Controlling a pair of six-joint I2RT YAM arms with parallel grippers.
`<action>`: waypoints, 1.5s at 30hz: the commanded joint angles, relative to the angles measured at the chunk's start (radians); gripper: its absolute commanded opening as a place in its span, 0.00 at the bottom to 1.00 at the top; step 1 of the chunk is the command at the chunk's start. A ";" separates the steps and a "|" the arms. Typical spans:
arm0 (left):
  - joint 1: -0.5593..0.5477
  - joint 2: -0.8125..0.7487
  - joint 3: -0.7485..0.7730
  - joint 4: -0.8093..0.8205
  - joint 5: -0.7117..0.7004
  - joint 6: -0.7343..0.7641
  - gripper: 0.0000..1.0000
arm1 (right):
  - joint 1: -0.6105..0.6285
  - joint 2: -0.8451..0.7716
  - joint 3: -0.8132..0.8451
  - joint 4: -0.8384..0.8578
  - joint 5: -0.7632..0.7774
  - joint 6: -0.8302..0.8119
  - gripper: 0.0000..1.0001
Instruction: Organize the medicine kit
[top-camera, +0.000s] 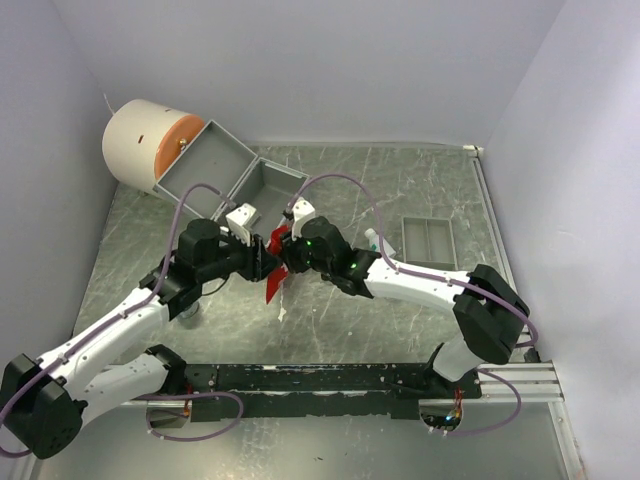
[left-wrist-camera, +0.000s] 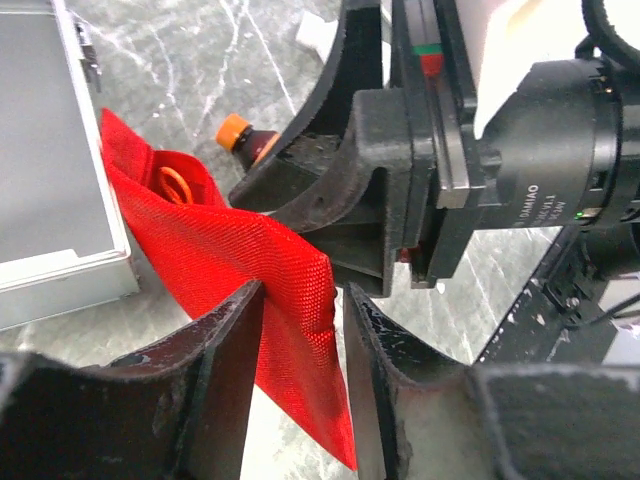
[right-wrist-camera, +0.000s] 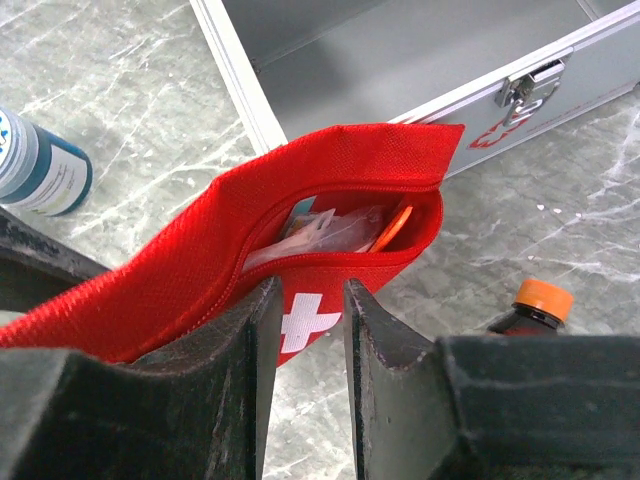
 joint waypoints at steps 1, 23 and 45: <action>-0.004 0.048 0.066 -0.097 0.129 0.054 0.50 | -0.010 -0.001 0.005 0.029 0.004 0.033 0.31; -0.004 0.051 0.152 -0.264 0.075 0.129 0.07 | -0.059 -0.017 0.004 0.020 -0.025 0.076 0.28; -0.004 0.125 0.260 -0.309 0.410 0.381 0.07 | -0.123 -0.278 -0.248 0.301 -0.668 -0.036 0.08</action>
